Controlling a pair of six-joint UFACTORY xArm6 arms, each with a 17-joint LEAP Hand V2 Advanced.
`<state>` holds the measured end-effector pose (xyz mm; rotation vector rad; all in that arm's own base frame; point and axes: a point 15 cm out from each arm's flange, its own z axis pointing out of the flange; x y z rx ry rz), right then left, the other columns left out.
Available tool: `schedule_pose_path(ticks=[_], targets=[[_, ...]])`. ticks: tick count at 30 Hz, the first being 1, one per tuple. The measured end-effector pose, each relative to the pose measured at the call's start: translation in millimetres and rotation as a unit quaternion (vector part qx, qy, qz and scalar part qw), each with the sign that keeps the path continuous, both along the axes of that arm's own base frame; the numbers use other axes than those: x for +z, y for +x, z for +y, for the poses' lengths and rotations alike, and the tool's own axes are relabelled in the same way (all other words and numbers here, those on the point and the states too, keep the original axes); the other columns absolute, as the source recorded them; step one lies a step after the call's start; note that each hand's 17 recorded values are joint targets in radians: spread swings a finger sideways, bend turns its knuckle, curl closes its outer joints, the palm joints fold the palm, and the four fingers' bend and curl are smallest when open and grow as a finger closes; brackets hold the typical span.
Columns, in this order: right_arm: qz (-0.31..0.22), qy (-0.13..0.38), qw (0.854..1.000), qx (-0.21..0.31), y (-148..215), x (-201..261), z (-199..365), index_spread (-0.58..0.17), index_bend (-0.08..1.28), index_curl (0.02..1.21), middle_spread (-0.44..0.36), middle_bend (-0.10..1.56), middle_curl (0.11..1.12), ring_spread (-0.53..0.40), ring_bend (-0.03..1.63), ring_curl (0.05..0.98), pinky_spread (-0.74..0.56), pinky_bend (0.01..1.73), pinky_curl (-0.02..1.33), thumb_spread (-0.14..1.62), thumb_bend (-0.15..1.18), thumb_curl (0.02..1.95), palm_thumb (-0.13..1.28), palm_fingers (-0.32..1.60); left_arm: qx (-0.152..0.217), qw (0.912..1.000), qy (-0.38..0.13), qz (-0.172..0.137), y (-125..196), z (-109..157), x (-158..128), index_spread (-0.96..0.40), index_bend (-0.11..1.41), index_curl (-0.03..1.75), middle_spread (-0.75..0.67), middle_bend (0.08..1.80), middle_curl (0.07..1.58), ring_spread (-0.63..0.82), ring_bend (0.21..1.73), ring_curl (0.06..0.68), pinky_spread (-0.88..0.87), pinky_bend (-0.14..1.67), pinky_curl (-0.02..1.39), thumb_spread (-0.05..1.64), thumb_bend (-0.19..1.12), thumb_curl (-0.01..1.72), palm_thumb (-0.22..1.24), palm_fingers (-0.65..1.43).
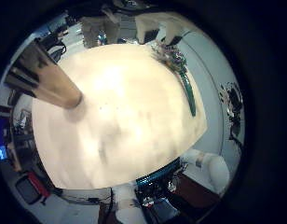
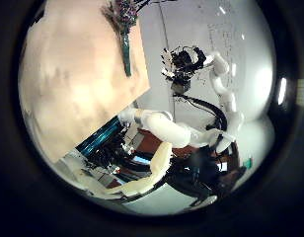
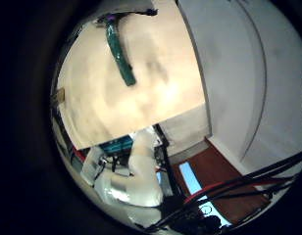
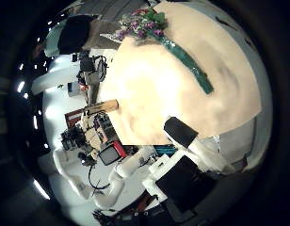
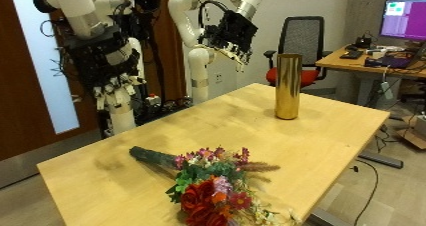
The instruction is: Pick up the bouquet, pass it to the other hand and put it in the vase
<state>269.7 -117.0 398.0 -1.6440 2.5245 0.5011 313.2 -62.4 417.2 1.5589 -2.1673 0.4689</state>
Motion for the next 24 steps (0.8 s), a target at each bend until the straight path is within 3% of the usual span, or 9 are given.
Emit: schedule_pose_path(ticks=[8, 13, 24], targets=[[-0.016, -0.015, 0.999, -0.048, 13.7, -58.5, -9.0, -0.162, 0.15, 0.25, 0.148, 0.37, 0.35, 0.172, 0.75, 0.182, 0.34, 0.64, 0.23, 1.03, -0.03, 0.33, 0.61, 0.25, -0.005, 1.0, 0.002, 0.005, -0.8, -2.3, -1.7, 0.29, 0.16, 0.27, 0.57, 0.18, 0.23, 0.68, 0.47, 0.212, 0.63, 0.26, 0.32, 0.76, -0.04, 0.33, 0.25, -0.04], [0.007, -0.003, 0.998, -0.058, 26.3, -89.1, -7.0, -0.153, 0.15, 0.26, 0.154, 0.39, 0.35, 0.166, 0.77, 0.183, 0.34, 0.65, 0.23, 1.03, -0.03, 0.33, 0.58, 0.26, -0.01, 0.9999, 0.0, 0.004, -1.1, -3.7, 0.4, 0.29, 0.16, 0.27, 0.57, 0.18, 0.23, 0.68, 0.47, 0.211, 0.63, 0.25, 0.31, 0.76, -0.04, 0.33, 0.25, -0.04], [0.001, -0.017, 0.997, -0.07, 52.0, -119.9, -13.6, -0.138, 0.15, 0.26, 0.16, 0.41, 0.35, 0.164, 0.79, 0.178, 0.33, 0.69, 0.22, 1.02, -0.03, 0.33, 0.56, 0.24, -0.02, 0.9998, -0.003, 0.006, -3.0, -7.6, 1.4, 0.3, 0.16, 0.27, 0.57, 0.18, 0.23, 0.68, 0.47, 0.211, 0.63, 0.26, 0.32, 0.77, -0.04, 0.33, 0.25, -0.04]])
